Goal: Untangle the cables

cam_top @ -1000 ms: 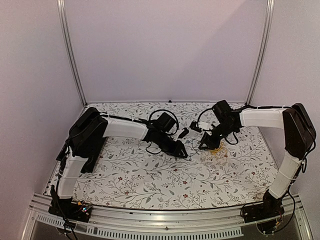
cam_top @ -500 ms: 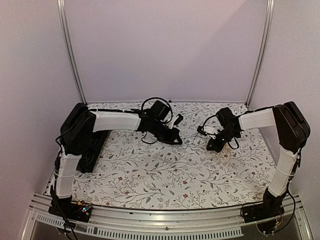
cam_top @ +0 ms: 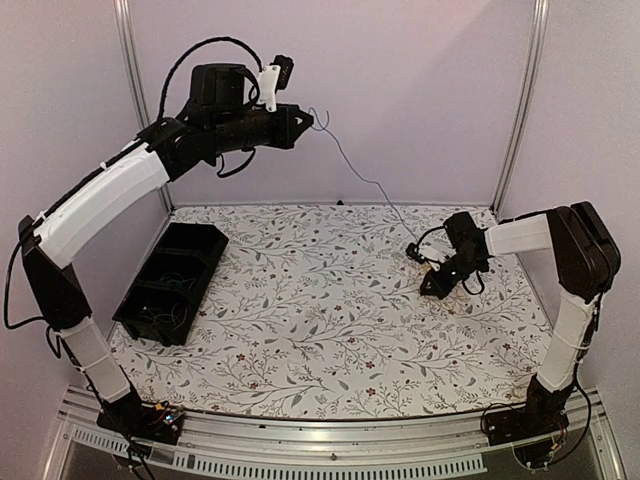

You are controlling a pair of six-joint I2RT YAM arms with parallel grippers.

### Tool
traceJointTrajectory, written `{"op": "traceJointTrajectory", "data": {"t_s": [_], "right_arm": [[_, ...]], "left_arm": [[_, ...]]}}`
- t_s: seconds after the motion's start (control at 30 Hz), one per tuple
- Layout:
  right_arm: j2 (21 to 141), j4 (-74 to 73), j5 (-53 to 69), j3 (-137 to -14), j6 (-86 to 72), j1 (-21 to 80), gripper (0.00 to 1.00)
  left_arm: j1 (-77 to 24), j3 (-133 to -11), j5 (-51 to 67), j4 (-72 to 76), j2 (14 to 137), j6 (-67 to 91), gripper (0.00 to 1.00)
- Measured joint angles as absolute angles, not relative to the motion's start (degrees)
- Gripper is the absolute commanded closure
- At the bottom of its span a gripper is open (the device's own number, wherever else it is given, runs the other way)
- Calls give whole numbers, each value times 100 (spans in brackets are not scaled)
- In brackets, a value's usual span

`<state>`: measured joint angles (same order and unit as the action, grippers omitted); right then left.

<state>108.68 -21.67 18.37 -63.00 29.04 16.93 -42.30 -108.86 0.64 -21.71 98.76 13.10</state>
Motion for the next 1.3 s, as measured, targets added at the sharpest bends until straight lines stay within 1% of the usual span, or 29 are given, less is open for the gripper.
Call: {"op": "traceJointTrajectory", "data": {"t_s": [0.2, 0.3, 0.4, 0.47, 0.57, 0.67, 0.73, 0.77, 0.87, 0.97, 1.13, 1.3], "right_arm": [[10884, -2165, 1876, -6322, 2823, 1651, 100], [10888, -2206, 1883, -6348, 2816, 1647, 94], [10881, -2340, 2016, -6394, 2827, 1632, 84], [10812, -2600, 2281, -6420, 2934, 1594, 79], [10468, -3151, 2823, -6508, 3138, 1549, 74], [10068, -3494, 3306, -6855, 3308, 1551, 68], [9870, -3555, 3529, -7168, 3347, 1594, 62], [9815, -3551, 3607, -7321, 3347, 1634, 58], [9797, -3430, 3715, -7686, 3312, 1809, 52], [9902, -3275, 3730, -7918, 3212, 2053, 51], [10414, -2941, 3732, -8294, 2873, 2329, 48], [10755, -2639, 3975, -8141, 2759, 2344, 47]], "left_arm": [[-4230, -11434, -456, -2303, 9909, 934, 100], [-4235, -11603, -513, -2349, 9946, 849, 100], [-4237, -11631, -464, -2335, 9974, 840, 100], [-4241, -11631, -381, -2322, 10029, 854, 100], [-4268, -11616, -213, -2294, 10169, 884, 100], [-4307, -11504, -21, -2239, 10252, 958, 100], [-4342, -11415, 106, -2176, 10313, 1015, 100], [-4355, -11389, 139, -2161, 10333, 1037, 100], [-4407, -11312, 268, -2117, 10403, 1120, 100], [-4438, -11295, 349, -2082, 10427, 1164, 100], [-4462, -11295, 410, -1977, 10425, 1219, 100], [-4464, -11295, 410, -1905, 10422, 1267, 100]]}}
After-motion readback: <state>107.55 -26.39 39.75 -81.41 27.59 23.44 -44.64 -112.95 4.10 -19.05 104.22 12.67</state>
